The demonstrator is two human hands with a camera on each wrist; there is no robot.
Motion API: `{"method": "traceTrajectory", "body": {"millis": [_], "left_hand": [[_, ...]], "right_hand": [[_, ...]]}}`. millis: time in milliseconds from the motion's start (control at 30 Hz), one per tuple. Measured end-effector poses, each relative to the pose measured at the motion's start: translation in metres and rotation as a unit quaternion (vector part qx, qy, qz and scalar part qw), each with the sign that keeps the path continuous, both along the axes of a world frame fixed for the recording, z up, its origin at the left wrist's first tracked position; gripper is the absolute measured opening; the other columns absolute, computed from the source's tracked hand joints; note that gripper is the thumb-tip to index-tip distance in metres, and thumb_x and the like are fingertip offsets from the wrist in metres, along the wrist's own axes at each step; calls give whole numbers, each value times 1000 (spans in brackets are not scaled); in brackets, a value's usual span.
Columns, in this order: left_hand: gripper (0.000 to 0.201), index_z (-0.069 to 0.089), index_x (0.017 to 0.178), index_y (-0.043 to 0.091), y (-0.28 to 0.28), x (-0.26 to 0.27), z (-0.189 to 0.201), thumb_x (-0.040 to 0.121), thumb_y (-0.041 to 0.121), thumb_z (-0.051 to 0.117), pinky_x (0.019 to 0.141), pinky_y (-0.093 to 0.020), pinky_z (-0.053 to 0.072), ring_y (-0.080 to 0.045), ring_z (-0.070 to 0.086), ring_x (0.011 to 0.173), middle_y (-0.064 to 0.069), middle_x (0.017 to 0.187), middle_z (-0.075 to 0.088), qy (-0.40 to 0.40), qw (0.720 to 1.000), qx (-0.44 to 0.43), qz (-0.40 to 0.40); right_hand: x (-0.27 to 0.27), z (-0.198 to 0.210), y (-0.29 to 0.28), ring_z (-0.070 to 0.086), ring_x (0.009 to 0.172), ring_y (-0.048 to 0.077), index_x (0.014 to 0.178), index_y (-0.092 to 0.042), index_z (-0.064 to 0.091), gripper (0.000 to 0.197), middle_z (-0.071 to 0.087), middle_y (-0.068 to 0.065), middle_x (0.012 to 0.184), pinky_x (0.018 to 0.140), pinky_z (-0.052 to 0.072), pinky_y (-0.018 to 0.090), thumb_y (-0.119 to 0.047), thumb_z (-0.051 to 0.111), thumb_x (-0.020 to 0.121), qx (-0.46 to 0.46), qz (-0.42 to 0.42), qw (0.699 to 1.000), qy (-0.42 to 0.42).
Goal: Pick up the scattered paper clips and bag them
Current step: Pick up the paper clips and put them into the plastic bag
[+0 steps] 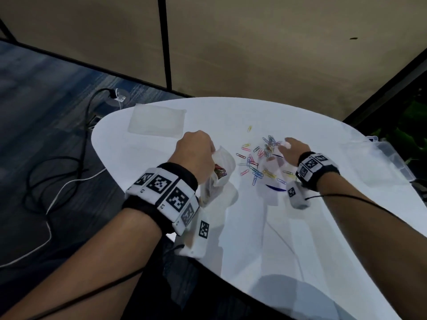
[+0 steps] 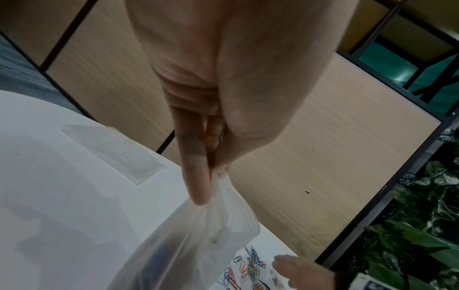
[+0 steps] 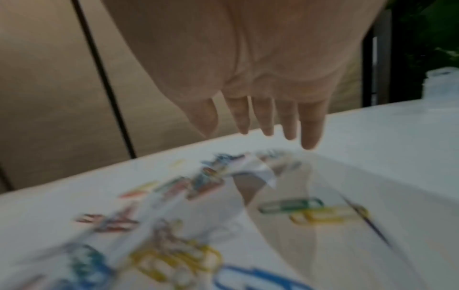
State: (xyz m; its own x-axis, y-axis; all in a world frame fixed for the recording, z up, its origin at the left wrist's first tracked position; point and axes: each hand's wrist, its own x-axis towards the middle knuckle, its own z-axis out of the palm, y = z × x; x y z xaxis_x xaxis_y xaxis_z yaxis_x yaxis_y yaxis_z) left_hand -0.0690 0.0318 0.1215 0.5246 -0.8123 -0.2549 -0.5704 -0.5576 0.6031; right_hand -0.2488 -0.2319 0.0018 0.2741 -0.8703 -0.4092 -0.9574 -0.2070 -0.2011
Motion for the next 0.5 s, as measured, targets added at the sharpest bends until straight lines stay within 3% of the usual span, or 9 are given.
{"method": "traceTrajectory", "body": {"millis": [67, 100, 233, 333, 433, 500], "left_hand": [[28, 74, 110, 8, 0, 0, 1, 91, 1, 55, 89, -33, 57, -31, 69, 100, -14, 110, 71, -14, 1000, 5, -6], [26, 74, 109, 6, 0, 0, 1, 91, 1, 55, 88, -33, 56, -31, 68, 100, -14, 109, 71, -20, 1000, 9, -9], [24, 73, 99, 11, -3, -1, 3, 90, -2, 55, 88, -34, 57, -30, 70, 94, -11, 93, 67, -31, 999, 24, -19], [25, 67, 92, 20, -5, -2, 3, 90, -2, 55, 83, -33, 57, -29, 69, 89, -9, 88, 64, -37, 999, 28, -27], [26, 71, 97, 18, -4, -3, 3, 90, -2, 56, 76, -28, 49, -28, 59, 85, -6, 85, 56, -45, 998, 27, -25], [27, 73, 108, 12, -4, -5, 3, 91, 0, 56, 82, -28, 49, -29, 63, 95, -11, 101, 63, -39, 999, 24, -24]], "right_hand": [[-3, -37, -26, 33, 139, 33, 145, -6, 36, 75, 30, 12, 155, 113, 32, 48, -45, 37, 82, -13, 66, 994, 92], [-1, -54, -36, 33, 138, 35, 144, -5, 36, 77, 28, 13, 154, 110, 35, 51, -42, 36, 77, -21, 93, 991, 96], [33, -37, -12, 35, 136, 40, 147, -13, 29, 57, 28, 13, 153, 109, 36, 49, -24, 48, 94, -47, 132, 989, 50], [38, -25, 2, 49, 120, 37, 135, -9, 42, 58, 45, 13, 134, 96, 45, 43, -15, 64, 81, -80, 193, 974, 92], [32, -26, 24, 63, 101, 31, 109, -4, 61, 24, 64, 15, 110, 83, 49, 34, -10, 59, 86, -138, 257, 948, 124], [26, -27, 35, 67, 90, 30, 100, -5, 69, 19, 69, 14, 99, 78, 54, 31, -8, 54, 90, -171, 252, 944, 123]]}}
